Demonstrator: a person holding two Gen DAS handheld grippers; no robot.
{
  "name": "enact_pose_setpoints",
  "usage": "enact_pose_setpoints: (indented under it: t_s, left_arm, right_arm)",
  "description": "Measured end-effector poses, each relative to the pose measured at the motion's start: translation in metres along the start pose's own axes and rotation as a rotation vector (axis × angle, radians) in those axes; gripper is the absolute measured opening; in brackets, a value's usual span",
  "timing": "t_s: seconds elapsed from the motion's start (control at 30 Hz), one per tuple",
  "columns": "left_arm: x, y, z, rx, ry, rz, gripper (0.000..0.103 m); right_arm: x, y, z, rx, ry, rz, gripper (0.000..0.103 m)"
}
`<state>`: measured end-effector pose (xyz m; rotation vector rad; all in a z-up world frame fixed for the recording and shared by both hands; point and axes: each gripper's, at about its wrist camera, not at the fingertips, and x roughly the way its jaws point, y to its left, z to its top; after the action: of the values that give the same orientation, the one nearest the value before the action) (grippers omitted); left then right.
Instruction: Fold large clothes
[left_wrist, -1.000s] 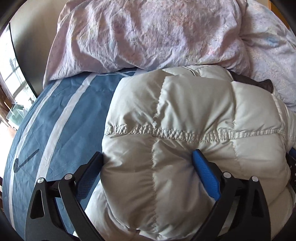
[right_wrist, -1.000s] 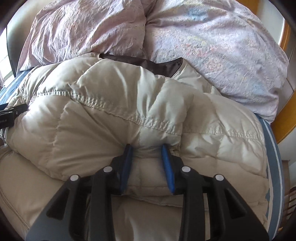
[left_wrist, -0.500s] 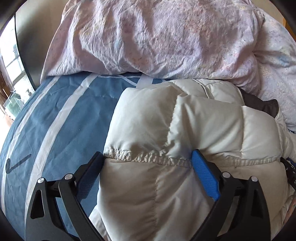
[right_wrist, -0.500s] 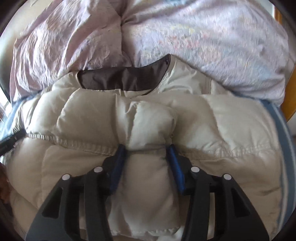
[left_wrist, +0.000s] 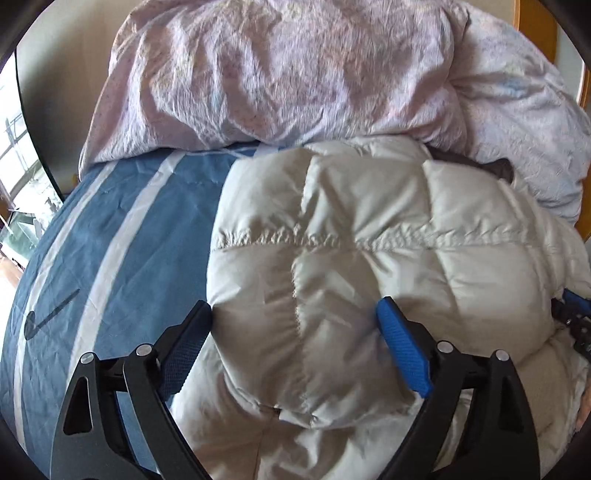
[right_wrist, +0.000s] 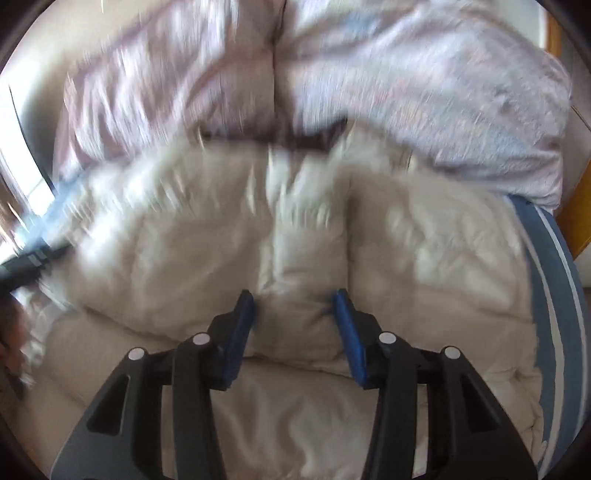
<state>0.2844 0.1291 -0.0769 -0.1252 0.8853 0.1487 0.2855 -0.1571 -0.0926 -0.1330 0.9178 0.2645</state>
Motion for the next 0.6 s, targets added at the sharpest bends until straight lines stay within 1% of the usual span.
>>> enact_pose_setpoints:
  t_s: [0.07, 0.13, 0.17, 0.23, 0.3, 0.33, 0.37, 0.4, 0.47, 0.53, 0.6]
  left_arm:
    - [0.002, -0.002, -0.001, 0.008, -0.006, 0.019, 0.093]
    - [-0.006, 0.001, -0.002, -0.008, -0.008, 0.010, 0.092]
    - [-0.012, 0.004, -0.004, -0.021, -0.010, -0.012, 0.092]
    - [-0.035, 0.013, -0.009, -0.044, -0.034, -0.094, 0.092]
    - [-0.056, 0.023, -0.015, -0.039, -0.066, -0.140, 0.093]
    - [-0.067, 0.029, -0.019, -0.040, -0.077, -0.154, 0.093]
    - [-0.075, 0.035, -0.024, -0.045, -0.078, -0.172, 0.094]
    - [-0.082, 0.041, -0.028, -0.051, -0.074, -0.196, 0.096]
    - [-0.092, 0.053, -0.039, -0.062, -0.054, -0.241, 0.097]
    - [-0.102, 0.065, -0.053, -0.069, -0.028, -0.259, 0.098]
    - [-0.109, 0.075, -0.066, -0.075, -0.015, -0.263, 0.099]
  right_arm:
    - [0.007, 0.002, 0.001, 0.007, 0.008, -0.014, 0.048]
    - [0.007, -0.002, 0.004, 0.043, 0.034, 0.013, 0.048]
    - [0.002, -0.008, 0.004, 0.074, 0.042, 0.045, 0.048]
    - [-0.016, -0.023, -0.001, 0.125, 0.000, 0.117, 0.049]
    - [-0.035, -0.034, -0.010, 0.164, -0.026, 0.164, 0.055]
    - [-0.047, -0.044, -0.017, 0.189, -0.040, 0.198, 0.063]
    - [-0.055, -0.050, -0.022, 0.203, -0.044, 0.219, 0.068]
    - [-0.064, -0.060, -0.030, 0.223, -0.045, 0.252, 0.070]
    - [-0.076, -0.075, -0.045, 0.254, -0.033, 0.296, 0.076]
    - [-0.089, -0.098, -0.061, 0.299, -0.019, 0.330, 0.079]
    - [-0.100, -0.122, -0.076, 0.353, -0.017, 0.344, 0.081]
